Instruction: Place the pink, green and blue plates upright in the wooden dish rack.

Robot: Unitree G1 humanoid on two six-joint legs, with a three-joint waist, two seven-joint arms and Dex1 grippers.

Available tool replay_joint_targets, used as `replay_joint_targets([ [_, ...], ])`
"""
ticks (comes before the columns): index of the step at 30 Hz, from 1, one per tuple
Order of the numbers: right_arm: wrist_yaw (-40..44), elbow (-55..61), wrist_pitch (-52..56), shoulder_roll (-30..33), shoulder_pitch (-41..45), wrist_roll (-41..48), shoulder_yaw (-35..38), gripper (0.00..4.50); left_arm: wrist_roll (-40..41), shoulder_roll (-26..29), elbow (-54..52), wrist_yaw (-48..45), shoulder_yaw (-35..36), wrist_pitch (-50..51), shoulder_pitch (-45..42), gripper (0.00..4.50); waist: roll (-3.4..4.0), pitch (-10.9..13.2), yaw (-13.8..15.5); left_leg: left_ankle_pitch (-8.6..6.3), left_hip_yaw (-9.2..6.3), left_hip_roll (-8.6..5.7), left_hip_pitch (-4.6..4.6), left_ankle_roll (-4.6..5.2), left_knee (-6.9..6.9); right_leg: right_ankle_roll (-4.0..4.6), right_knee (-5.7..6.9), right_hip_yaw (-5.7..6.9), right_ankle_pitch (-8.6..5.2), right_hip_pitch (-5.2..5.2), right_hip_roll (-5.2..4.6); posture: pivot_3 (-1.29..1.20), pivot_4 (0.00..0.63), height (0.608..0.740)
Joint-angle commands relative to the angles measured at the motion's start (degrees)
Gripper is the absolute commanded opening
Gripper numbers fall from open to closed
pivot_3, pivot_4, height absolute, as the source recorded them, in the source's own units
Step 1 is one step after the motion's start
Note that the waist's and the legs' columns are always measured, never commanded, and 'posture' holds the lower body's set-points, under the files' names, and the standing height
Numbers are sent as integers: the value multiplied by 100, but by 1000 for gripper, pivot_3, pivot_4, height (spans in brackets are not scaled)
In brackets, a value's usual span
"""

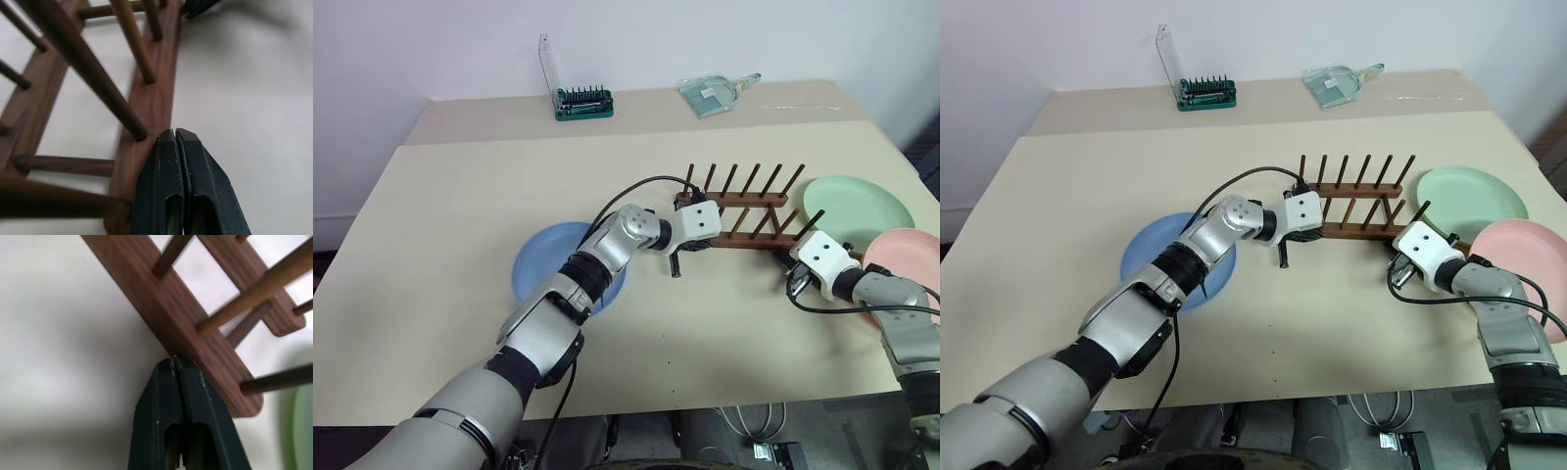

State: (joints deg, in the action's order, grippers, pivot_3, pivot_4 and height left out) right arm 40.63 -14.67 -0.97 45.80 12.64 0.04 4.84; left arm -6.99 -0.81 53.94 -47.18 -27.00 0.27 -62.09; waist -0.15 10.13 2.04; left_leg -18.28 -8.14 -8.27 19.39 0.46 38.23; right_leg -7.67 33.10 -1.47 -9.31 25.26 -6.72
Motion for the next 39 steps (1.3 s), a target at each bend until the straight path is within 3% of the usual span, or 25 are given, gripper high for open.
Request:
replay_joint_targets([
  [1,-93,-215,-276,-45,332,-49,6,11,-13,-111,268,4,259,-325,-286,0,0,0,4,0,0,0,0,0,0,0,0,0,0,0,0,0,150,740],
  [7,-156,-739,-633,-94,651,-196,-134,11,-138,-189,517,46,364,-477,-361,0,0,0,6,0,-1,-1,1,0,0,0,-1,0,0,0,0,0,150,740],
  [15,-80,-557,-613,-99,582,-106,-88,11,-237,-197,450,-10,481,-532,-364,0,1,-1,2,0,-1,-1,1,0,0,0,0,0,1,2,0,0,150,740],
  [19,745,686,782,-28,178,1320,498,11,342,-30,-190,-837,878,212,-241,0,1,-1,3,0,-3,0,8,0,0,0,0,0,1,7,0,0,150,740],
  [24,1196,2563,2873,368,-694,3184,1617,11,1273,791,-2033,-2442,1129,2019,164,0,6,-3,-47,-4,-5,2,7,7,0,0,7,0,1,9,1,0,150,740],
  [29,765,3435,4064,704,-967,4200,3171,2143,2380,1505,-3136,-2949,1892,3188,205,2181,5,-1,-50,-16,-9,2,9,29,2,3,10,0,2,13,1,0,150,740],
  [34,366,3928,4456,866,-1816,3702,3859,4485,2779,2062,-3040,-3268,2312,3089,174,4495,5,-3,10,-15,-10,5,5,24,-1,4,10,2,2,11,3,0,150,740],
  [39,265,4067,4569,936,-2514,3240,4163,4485,2782,2257,-2963,-3399,2499,2159,263,4495,3,-2,23,-4,-2,-3,8,6,10,-1,6,0,5,6,-5,0,150,740],
])
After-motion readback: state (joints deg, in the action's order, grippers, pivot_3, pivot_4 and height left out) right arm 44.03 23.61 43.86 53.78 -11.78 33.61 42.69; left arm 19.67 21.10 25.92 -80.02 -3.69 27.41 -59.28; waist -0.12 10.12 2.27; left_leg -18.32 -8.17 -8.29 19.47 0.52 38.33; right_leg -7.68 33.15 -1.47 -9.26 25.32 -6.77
